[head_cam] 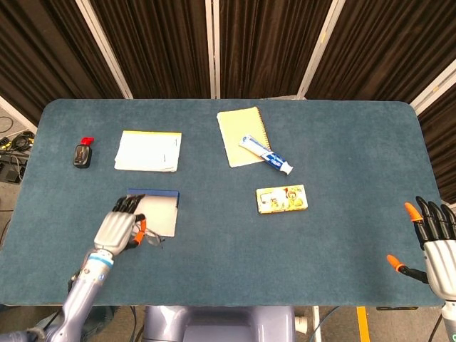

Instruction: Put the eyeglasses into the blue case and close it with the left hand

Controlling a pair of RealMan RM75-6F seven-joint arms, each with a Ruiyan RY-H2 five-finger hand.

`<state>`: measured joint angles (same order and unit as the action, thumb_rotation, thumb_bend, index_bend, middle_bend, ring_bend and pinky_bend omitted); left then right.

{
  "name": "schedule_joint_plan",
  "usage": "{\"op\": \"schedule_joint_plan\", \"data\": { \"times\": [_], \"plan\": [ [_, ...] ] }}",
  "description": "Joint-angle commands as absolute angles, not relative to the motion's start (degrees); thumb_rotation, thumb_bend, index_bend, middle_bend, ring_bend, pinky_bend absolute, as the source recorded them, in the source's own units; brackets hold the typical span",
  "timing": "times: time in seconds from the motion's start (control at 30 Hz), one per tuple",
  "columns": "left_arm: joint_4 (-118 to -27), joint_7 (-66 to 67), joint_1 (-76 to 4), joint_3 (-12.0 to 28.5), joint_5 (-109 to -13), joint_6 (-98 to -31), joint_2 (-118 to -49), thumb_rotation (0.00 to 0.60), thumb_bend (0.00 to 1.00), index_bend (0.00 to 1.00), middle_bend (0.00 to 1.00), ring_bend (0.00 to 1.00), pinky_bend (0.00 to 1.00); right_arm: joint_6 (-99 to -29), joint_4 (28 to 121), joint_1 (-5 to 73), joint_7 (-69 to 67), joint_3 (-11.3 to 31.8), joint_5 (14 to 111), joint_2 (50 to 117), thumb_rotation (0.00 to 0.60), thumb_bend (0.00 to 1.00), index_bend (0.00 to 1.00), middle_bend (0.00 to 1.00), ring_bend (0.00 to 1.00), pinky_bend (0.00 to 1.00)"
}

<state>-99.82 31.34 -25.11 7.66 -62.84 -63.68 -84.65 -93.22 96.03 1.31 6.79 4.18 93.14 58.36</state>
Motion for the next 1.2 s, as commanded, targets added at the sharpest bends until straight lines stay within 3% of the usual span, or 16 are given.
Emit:
{"op": "schedule_joint_plan", "data": {
  "times": [0.03, 0.43, 0.73, 0.87, 0.97, 1.03, 1.2],
  "plan": [
    [-94.90, 29.42, -28.70, 11.02, -59.60, -60.34, -86.49, 0.600, 0.52, 0.61, 0.00, 0.00, 0.00, -92.92, 95.95, 1.46, 7.03, 4.34, 92.73, 58.47, 0.600, 0.00, 0.00, 0.00, 0.00, 0.00],
    [-81.38, 23.52, -33.09, 12.23, -57.29, -55.90, -92.59, 0.600, 0.52, 0.60, 0.00, 0.00, 0.00, -91.94, 95.65, 1.84, 7.51, 4.56, 91.57, 58.80, 0.600, 0.00, 0.00, 0.00, 0.00, 0.00],
    [-76.33, 19.66, -34.28, 12.44, -57.72, -55.02, -94.27, 0.600, 0.52, 0.58, 0.00, 0.00, 0.00, -91.78, 95.65, 1.90, 7.34, 4.53, 91.40, 58.73, 0.600, 0.00, 0.00, 0.00, 0.00, 0.00],
    [-75.00, 18.86, -34.43, 12.13, -58.09, -55.24, -94.72, 0.600, 0.50, 0.48, 0.00, 0.00, 0.00, -91.78, 95.70, 1.89, 7.43, 4.48, 91.41, 58.76, 0.600, 0.00, 0.00, 0.00, 0.00, 0.00],
    [-74.95, 17.76, -34.17, 11.61, -58.88, -55.47, -94.56, 0.600, 0.37, 0.16, 0.00, 0.00, 0.00, -91.76, 95.73, 1.90, 7.51, 4.45, 91.40, 58.79, 0.600, 0.00, 0.00, 0.00, 0.00, 0.00],
    [-75.28, 16.98, -33.85, 11.19, -59.85, -56.06, -94.21, 0.600, 0.29, 0.03, 0.00, 0.00, 0.00, -91.91, 95.79, 1.84, 7.49, 4.45, 91.45, 58.76, 0.600, 0.00, 0.00, 0.00, 0.00, 0.00],
    [-76.26, 14.45, -33.02, 10.26, -63.48, -58.16, -93.34, 0.600, 0.22, 0.00, 0.00, 0.00, 0.00, -92.00, 95.84, 1.79, 7.43, 4.40, 91.51, 58.71, 0.600, 0.00, 0.00, 0.00, 0.00, 0.00]
  ]
}}
